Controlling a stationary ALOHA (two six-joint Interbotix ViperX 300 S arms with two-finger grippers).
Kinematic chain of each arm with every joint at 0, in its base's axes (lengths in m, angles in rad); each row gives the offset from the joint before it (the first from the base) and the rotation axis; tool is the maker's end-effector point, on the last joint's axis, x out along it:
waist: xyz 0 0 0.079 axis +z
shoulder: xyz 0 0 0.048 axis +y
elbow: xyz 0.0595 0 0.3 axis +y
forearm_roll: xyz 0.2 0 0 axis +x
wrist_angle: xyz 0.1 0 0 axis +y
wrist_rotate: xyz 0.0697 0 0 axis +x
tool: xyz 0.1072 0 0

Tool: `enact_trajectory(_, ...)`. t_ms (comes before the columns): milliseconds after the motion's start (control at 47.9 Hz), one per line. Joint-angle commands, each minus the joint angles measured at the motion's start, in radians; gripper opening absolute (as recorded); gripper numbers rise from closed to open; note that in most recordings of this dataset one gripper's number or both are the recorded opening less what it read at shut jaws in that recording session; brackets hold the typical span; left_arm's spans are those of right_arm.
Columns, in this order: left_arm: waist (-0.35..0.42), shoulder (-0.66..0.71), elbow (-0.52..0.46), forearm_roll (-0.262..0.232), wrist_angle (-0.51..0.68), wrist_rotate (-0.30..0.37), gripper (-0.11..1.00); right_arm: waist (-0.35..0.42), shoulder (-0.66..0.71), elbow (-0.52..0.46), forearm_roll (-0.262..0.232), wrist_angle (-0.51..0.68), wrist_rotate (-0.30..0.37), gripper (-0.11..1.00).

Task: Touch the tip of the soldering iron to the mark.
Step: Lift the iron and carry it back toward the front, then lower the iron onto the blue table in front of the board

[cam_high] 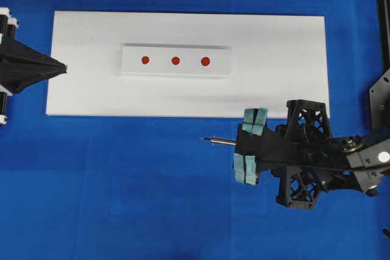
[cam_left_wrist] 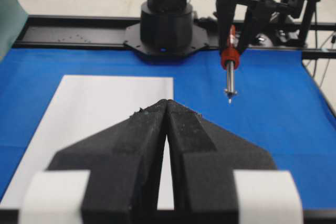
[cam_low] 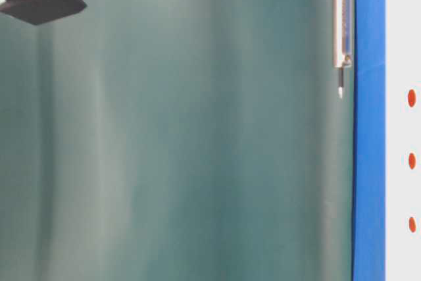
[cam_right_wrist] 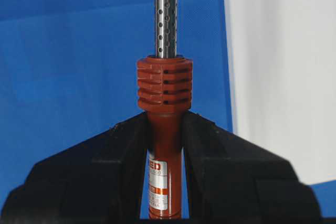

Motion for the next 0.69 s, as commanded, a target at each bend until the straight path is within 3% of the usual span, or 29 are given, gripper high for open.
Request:
enact_trajectory(0,-0.003,0.003,-0.011,0.002,-0.009,-0.002,0.00,0.000,-0.011,-0.026,-0.009,-0.003,0.002,0.06)
enact_trajectory(272,-0.003,0.003,-0.009,0.002,-0.009,-0.002,0.00,-0.029,0.041,-0.052,-0.023,-0.023,-0.008,0.06)
enact_trajectory(669,-0.003,0.002,-0.011,0.002,-0.009,-0.002,0.00,-0.094,0.242,-0.279,-0.026,-0.057,-0.120,0.06)
